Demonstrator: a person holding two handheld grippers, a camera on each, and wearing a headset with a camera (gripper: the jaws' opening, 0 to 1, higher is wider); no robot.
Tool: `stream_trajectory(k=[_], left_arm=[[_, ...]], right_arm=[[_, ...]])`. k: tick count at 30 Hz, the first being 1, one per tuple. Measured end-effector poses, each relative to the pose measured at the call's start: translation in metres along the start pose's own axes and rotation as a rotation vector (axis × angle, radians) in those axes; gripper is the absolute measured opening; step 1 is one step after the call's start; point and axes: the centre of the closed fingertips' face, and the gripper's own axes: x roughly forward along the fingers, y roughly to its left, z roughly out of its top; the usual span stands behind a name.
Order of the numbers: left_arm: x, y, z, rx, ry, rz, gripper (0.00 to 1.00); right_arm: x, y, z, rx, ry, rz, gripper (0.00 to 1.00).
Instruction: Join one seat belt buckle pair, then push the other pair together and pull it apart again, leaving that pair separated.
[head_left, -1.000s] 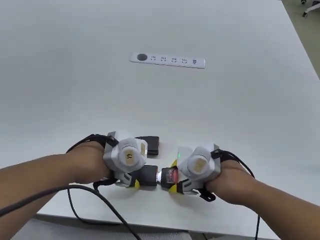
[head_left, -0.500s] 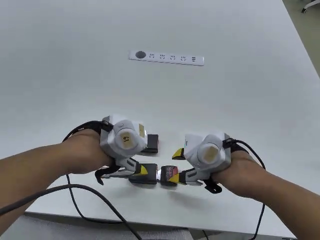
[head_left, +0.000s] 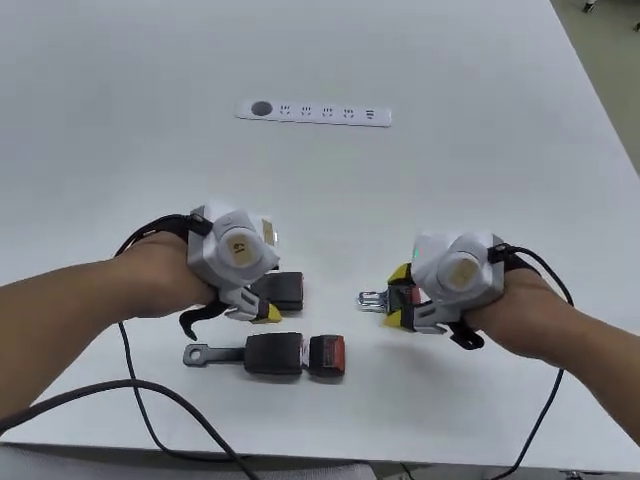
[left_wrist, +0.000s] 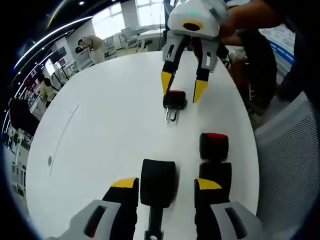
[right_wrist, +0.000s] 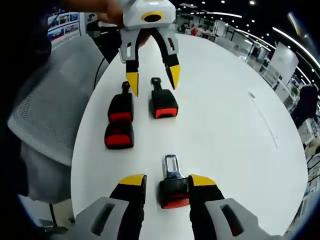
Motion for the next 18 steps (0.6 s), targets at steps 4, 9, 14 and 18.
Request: stream_trajectory(k=[4, 9, 14, 18], left_arm=[[0.003, 0.004, 0.000, -0.003, 0.011, 0.004, 0.47], [0.007, 0.004, -0.006, 0.002, 0.034, -0.008, 0.46], [0.016, 0.002, -0.020, 0.045, 0.084, -0.022, 0.45], [0.018, 0.002, -0.020, 0.043, 0.097, -0.035, 0.43]], right_arm=[[0.003, -0.005, -0.018, -0.015, 0.039, -0.006, 0.31], [0.007, -0.006, -0.028, -0.023, 0.060, -0.001, 0.33], [0.012, -0.007, -0.027, -0.023, 0.066, 0.017, 0.31], [0.023, -0.009, -0.035, -0.033, 0.081, 0.044, 0.32]])
